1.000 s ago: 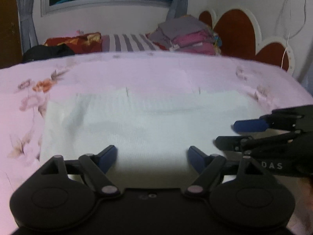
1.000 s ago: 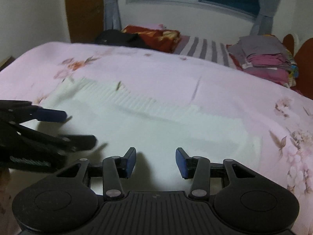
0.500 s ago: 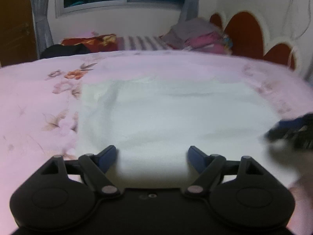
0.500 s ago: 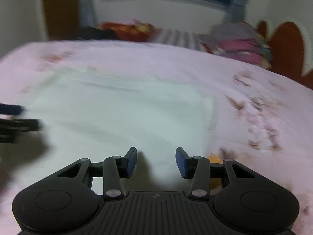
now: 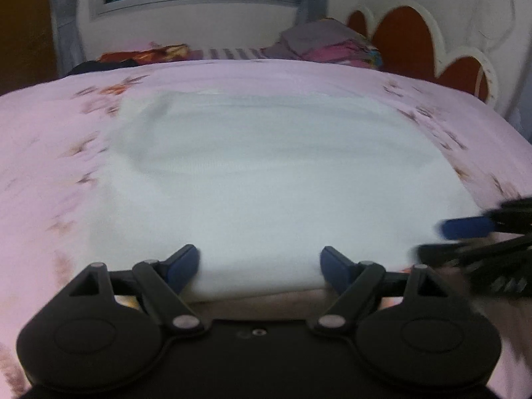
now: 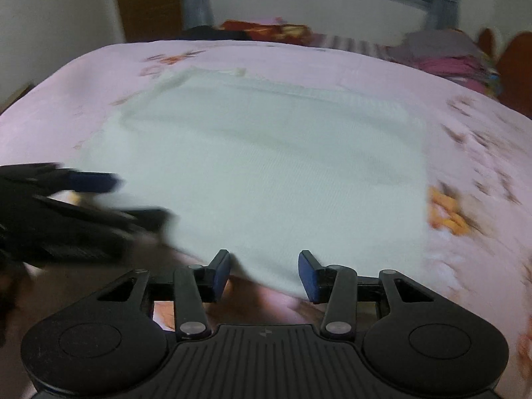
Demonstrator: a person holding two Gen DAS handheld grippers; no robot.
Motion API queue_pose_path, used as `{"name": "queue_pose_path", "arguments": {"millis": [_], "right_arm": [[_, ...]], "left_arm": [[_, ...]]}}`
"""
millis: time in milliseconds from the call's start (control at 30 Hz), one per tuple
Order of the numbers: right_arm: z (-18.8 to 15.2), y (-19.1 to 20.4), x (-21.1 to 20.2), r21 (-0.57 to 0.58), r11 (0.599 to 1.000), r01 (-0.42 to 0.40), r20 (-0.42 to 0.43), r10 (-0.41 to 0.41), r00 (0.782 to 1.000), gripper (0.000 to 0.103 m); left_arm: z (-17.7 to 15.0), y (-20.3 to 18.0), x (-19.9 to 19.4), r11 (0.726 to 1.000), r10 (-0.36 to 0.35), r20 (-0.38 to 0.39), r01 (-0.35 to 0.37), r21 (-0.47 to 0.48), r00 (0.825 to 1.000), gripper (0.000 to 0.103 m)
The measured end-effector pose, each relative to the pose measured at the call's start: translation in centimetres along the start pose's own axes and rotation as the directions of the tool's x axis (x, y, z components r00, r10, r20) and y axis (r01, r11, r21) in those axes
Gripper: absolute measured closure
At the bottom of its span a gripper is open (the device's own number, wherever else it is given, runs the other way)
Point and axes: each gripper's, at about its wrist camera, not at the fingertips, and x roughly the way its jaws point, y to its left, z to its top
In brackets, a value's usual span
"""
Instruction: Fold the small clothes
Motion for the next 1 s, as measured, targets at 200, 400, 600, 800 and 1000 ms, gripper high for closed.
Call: {"name": "queue_pose_path", "arguments": {"millis": [200, 400, 600, 800, 1000], "right_arm": [[-2.2, -6.2, -1.7, 0.163, 0.984, 0.076, -0.006, -0.076, 0.997, 0.059], [-2.8, -6.7, -1.9, 0.21, 0.975, 0.078, 0.008, -0.082, 0.997, 0.063], [-2.2, -5.7, -4.4, 0.192, 0.979, 0.075, 0.092, -0.094, 0.991, 0.103], [-0.1, -4.0, -5.0, 0.18, 0.984, 0.021, 0.152, -0.049, 0.987, 0.103], [2.8, -2.4, -2.7, 0.17, 0.983, -0.065, 0.179, 0.034, 0.983, 0.103]], "left_arm": [[-1.1, 2.7, -1.3, 0.999, 0.017, 0.013, -0.016, -0.041, 1.0, 0.023], [-1.7, 2.7, -1.4, 0.999, 0.023, 0.031, -0.022, -0.035, 0.999, 0.023], [-1.8, 4.2, -4.2, 0.982, -0.035, 0.065, 0.046, -0.181, 0.997, 0.045], [-4.5, 7.8, -3.0, 0.805, -0.143, 0.094, 0.171, -0.568, 0.985, 0.07], [-5.5, 9.6, -0.8, 0.624, -0.131, 0.218, 0.251, -0.74, 0.967, 0.071]]}}
